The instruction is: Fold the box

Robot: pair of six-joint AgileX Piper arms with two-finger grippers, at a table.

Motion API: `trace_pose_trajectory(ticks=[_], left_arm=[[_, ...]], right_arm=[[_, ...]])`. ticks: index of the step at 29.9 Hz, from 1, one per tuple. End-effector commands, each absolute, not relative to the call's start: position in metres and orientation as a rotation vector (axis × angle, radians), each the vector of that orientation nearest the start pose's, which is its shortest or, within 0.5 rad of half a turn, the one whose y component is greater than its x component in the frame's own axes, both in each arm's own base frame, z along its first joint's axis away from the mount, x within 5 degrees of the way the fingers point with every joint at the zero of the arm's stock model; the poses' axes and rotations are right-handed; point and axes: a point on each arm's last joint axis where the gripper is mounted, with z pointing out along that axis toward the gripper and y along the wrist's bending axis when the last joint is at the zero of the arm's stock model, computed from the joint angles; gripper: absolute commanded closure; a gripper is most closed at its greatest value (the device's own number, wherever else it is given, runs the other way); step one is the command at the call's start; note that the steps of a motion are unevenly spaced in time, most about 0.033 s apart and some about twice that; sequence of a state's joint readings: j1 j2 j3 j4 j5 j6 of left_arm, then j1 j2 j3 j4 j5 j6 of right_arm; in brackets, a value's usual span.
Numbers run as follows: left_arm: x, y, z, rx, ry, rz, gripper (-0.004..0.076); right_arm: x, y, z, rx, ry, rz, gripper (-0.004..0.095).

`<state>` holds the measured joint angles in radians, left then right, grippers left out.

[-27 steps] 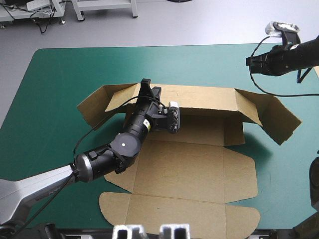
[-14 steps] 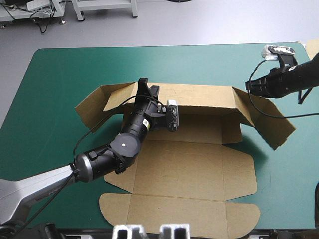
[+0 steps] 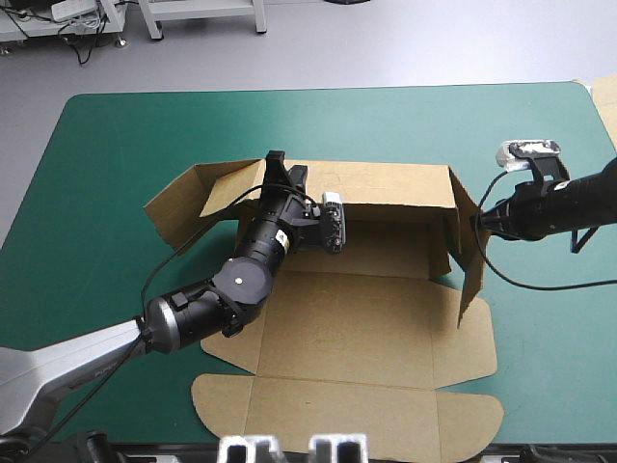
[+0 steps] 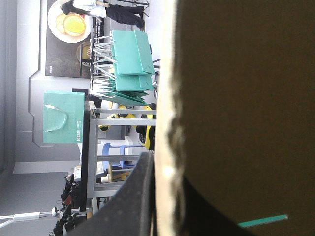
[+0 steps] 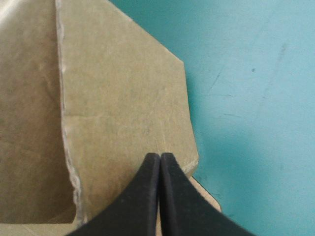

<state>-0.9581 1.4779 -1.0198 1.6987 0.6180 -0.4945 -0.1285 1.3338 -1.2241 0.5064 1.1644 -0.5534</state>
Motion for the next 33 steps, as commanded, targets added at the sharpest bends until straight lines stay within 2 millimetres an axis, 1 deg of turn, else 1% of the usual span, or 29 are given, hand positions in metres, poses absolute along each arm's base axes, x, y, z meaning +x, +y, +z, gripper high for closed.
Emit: trace_pose_trajectory(ticks=[1, 3, 6, 10, 13, 15, 17, 19, 22, 24, 26, 29, 33], left_arm=[[0.229, -0.232, 0.34, 1.334, 1.161, 0.797, 0.0732], [0.229, -0.231, 0.34, 1.33, 1.165, 0.805, 0.0732], [0.229, -0.232, 0.338, 1.337, 1.166, 0.801, 0.0732], [0.229, -0.232, 0.338, 1.329, 1.171, 0.79, 0.0732], [0.23, -0.234, 0.336, 1.338, 1.171, 0.783, 0.0732], [0.23, -0.234, 0.335, 1.34, 1.172, 0.783, 0.0732], [0.231, -0.235, 0.333, 1.346, 1.174, 0.785, 0.0732], [0.231, -0.236, 0.331, 1.353, 1.175, 0.786, 0.0732], [0.233, -0.238, 0.328, 1.362, 1.178, 0.788, 0.0732], [0.234, -0.24, 0.325, 1.371, 1.18, 0.79, 0.0732], [0.235, -0.241, 0.322, 1.38, 1.181, 0.795, 0.0732], [0.236, -0.243, 0.317, 1.395, 1.185, 0.799, 0.0732], [0.238, -0.246, 0.311, 1.413, 1.189, 0.803, 0.0732]], right_arm=[[0.244, 0.015, 0.355, -0.412, 2.381, 0.488, 0.0925], [0.236, 0.017, 0.35, -0.417, 2.321, 0.488, 0.0925], [0.225, 0.018, 0.336, -0.405, 2.223, 0.443, 0.0925], [0.214, 0.02, 0.307, -0.4, 2.125, 0.413, 0.0925], [0.209, 0.022, 0.285, -0.38, 2.064, 0.43, 0.0925], [0.208, 0.024, 0.274, -0.346, 2.017, 0.46, 0.0925], [0.205, 0.025, 0.267, -0.378, 1.975, 0.449, 0.0925], [0.205, 0.027, 0.267, -0.451, 1.937, 0.424, 0.0925], [0.205, 0.027, 0.271, -0.514, 1.922, 0.398, 0.0921], [0.205, 0.027, 0.272, -0.606, 1.938, 0.35, 0.089], [0.204, 0.026, 0.272, -0.68, 1.985, 0.322, 0.0814], [0.203, 0.024, 0.273, -0.674, 2.067, 0.314, 0.0672], [0.201, 0.026, 0.278, -0.721, 2.088, 0.342, 0.0531]])
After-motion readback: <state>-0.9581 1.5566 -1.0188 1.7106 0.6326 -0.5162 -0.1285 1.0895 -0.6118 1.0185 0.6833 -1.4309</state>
